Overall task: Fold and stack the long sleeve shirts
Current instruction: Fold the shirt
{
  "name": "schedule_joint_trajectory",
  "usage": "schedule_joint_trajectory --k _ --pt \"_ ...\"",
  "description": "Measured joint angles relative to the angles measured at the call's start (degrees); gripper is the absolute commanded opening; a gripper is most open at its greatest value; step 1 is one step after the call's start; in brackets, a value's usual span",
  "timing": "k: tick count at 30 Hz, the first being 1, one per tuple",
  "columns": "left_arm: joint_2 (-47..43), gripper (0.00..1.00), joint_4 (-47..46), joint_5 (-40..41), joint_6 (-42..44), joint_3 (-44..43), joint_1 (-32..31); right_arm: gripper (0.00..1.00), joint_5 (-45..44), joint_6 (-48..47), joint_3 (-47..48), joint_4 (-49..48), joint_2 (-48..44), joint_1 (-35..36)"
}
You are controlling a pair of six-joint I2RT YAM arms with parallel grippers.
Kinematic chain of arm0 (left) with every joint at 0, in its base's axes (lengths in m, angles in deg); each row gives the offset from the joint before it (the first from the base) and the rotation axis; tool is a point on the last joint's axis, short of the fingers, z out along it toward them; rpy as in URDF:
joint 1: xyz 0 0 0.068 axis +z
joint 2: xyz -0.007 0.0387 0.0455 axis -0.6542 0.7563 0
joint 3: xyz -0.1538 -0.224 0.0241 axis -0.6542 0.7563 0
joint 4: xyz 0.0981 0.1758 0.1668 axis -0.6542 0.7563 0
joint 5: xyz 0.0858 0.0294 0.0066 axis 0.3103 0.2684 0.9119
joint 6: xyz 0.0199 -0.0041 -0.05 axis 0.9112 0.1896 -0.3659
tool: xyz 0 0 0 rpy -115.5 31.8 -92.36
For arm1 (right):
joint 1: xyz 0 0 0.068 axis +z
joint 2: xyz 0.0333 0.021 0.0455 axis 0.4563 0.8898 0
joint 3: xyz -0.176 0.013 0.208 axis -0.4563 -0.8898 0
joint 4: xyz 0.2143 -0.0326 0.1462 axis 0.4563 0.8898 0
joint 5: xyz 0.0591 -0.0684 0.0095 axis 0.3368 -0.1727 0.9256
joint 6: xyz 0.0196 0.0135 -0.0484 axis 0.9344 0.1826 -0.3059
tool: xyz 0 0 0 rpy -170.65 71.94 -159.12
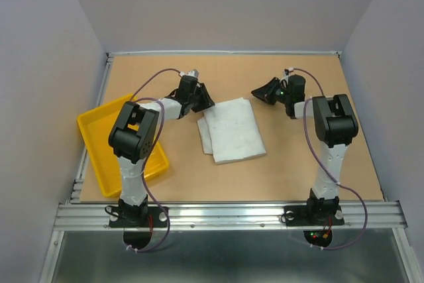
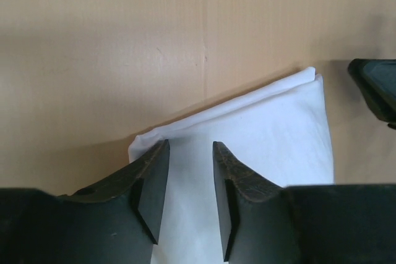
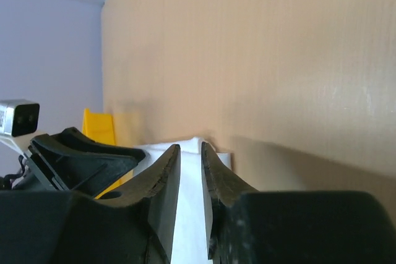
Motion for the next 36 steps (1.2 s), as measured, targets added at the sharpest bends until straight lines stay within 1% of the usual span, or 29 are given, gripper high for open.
schedule_joint_trajectory --k 1,4,5,8,9,11,12,14,15,17,20,23,26,29,32,36 --pt "-0.8 0.49 0.8 0.3 0.2 0.3 0.0 0.29 -0.7 -0.9 0.0 1.7 -1.5 -0.3" --pt "-6.1 0.59 3.6 2.8 0.9 1.6 -0.4 0.39 -3.4 -5.1 -0.8 9.1 -9.5 -0.8" --pt "-9.5 0.66 4.9 4.3 1.3 2.2 -0.9 0.44 -4.2 -6.8 -1.4 11.8 -12.9 -0.8" --pt "-18.9 0.73 6.9 9.3 1.6 4.2 -4.6 0.47 -7.1 -11.1 -5.0 18.3 -24.0 -0.6" --pt "-21.6 0.74 7.4 11.1 1.6 5.0 -6.1 0.47 -8.2 -12.6 -6.9 20.9 -27.9 -0.6" --pt "-26.9 0.74 8.2 13.7 1.5 6.7 -10.2 0.47 -9.4 -14.1 -9.9 23.8 -32.9 -0.5" --pt "-27.9 0.73 8.3 14.3 1.4 7.2 -11.2 0.47 -10.4 -15.1 -13.5 26.8 -35.8 -0.4" --pt "-30.5 0.68 9.6 16.1 1.0 9.6 -15.8 0.47 -11.3 -15.8 -16.3 29.5 -39.2 -0.1" --pt "-30.9 0.66 9.7 16.8 0.7 11.3 -17.7 0.47 -12.1 -16.4 -17.8 30.6 -40.2 0.1" --pt "-31.0 0.66 10.9 17.7 -0.3 14.8 -20.1 0.47 -13.4 -17.4 -23.2 35.9 -44.1 0.7" --pt "-29.8 0.66 14.2 19.1 -1.5 19.3 -22.4 0.47 -14.2 -18.4 -29.9 43.3 -49.6 1.9" --pt "-27.4 0.65 16.4 20.5 -2.1 20.7 -23.9 0.47 -14.2 -18.6 -33.3 45.8 -52.8 3.0" --pt "-25.4 0.62 16.4 22.3 -2.1 20.7 -24.5 0.47 -14.3 -18.4 -35.6 46.8 -54.6 4.2" --pt "-22.8 0.60 16.6 24.5 -1.6 19.8 -24.6 0.47 -15.2 -18.0 -37.4 46.9 -54.6 6.7" --pt "-19.6 0.60 17.6 26.9 -0.9 18.1 -24.6 0.46 -15.6 -16.9 -38.7 46.1 -53.5 10.1" --pt "-18.1 0.60 18.5 29.8 0.4 16.1 -24.5 0.45 -17.0 -13.9 -38.6 41.1 -51.0 17.2"
